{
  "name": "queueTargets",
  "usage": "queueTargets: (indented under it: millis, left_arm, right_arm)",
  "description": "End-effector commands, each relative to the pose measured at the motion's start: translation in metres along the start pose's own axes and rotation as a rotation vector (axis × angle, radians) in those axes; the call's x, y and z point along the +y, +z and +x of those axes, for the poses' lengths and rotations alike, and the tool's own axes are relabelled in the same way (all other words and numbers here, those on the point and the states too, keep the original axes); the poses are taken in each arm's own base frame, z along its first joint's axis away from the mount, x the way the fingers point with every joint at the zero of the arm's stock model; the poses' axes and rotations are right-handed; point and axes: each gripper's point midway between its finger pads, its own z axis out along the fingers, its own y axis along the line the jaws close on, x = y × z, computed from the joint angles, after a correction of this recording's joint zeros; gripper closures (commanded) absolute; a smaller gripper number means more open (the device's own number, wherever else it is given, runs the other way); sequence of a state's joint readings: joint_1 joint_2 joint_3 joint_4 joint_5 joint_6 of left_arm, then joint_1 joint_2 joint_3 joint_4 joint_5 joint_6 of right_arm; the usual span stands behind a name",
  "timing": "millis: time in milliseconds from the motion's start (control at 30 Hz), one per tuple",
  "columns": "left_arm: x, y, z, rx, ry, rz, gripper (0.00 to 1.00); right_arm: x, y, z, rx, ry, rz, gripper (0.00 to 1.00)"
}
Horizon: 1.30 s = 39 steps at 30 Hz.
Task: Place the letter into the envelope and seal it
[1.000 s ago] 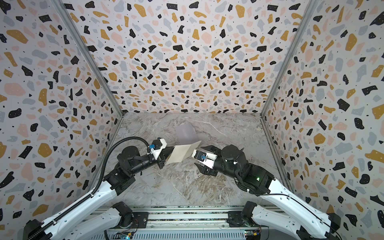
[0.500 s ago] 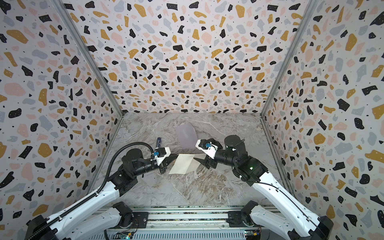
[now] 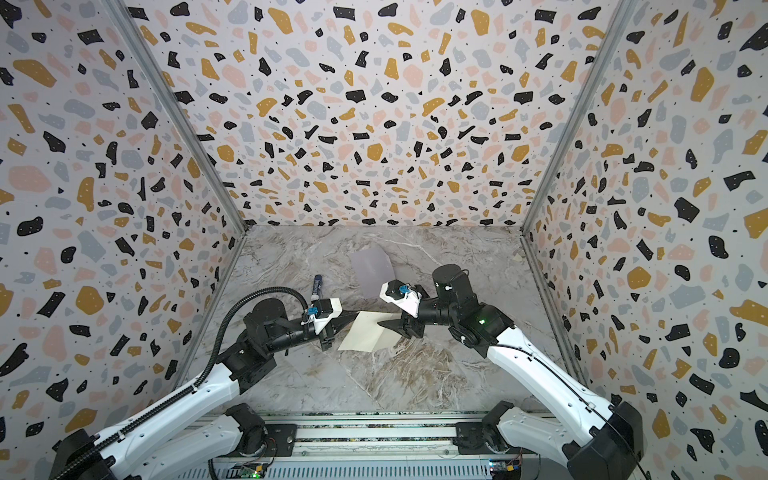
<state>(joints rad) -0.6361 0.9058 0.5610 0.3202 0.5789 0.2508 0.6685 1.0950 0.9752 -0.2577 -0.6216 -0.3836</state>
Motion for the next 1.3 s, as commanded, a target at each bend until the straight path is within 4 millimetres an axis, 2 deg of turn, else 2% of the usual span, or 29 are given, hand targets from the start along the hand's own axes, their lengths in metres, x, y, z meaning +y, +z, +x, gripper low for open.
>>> queueTargets:
  millis: [0,267,600,700,867,933,1000,1067,1133,1267]
  left_arm:
    - [-0.001,0.001,-0.016,-0.057,0.045,0.016,1.00]
    - [-0.004,0.003,-0.017,-0.054,0.043,0.027,1.00]
    - [-0.004,0.002,-0.017,-0.050,0.040,0.022,1.00]
    - [-0.001,0.001,-0.017,-0.034,0.032,0.008,1.00]
    - [0.006,-0.010,-0.012,0.080,0.099,-0.042,0.66]
    - [0.005,-0.019,-0.020,0.100,0.145,-0.050,0.47]
    - [-0.004,-0.027,-0.032,0.080,0.188,-0.010,0.29]
    - [-0.017,-0.032,-0.038,0.060,0.231,0.047,0.18]
    - [-0.021,-0.034,-0.041,0.043,0.243,0.063,0.12]
    - [-0.023,-0.027,-0.033,0.058,0.224,0.101,0.12]
  right_arm:
    - [0.000,-0.003,-0.019,-0.048,-0.030,-0.022,0.45]
    - [0.000,0.008,-0.013,-0.038,-0.014,-0.060,0.75]
    - [0.004,0.010,-0.009,-0.035,-0.005,-0.088,1.00]
    - [0.003,0.008,-0.009,-0.032,-0.010,-0.071,1.00]
    - [-0.002,0.002,-0.004,0.009,-0.025,-0.015,1.00]
    - [-0.005,-0.001,0.000,0.044,-0.037,0.022,1.00]
    - [-0.008,-0.001,0.005,0.082,-0.044,0.057,1.00]
    - [-0.007,0.000,0.007,0.118,-0.063,0.078,1.00]
    - [-0.003,0.004,0.008,0.151,-0.087,0.084,1.00]
    - [0.006,0.009,0.008,0.176,-0.114,0.082,1.00]
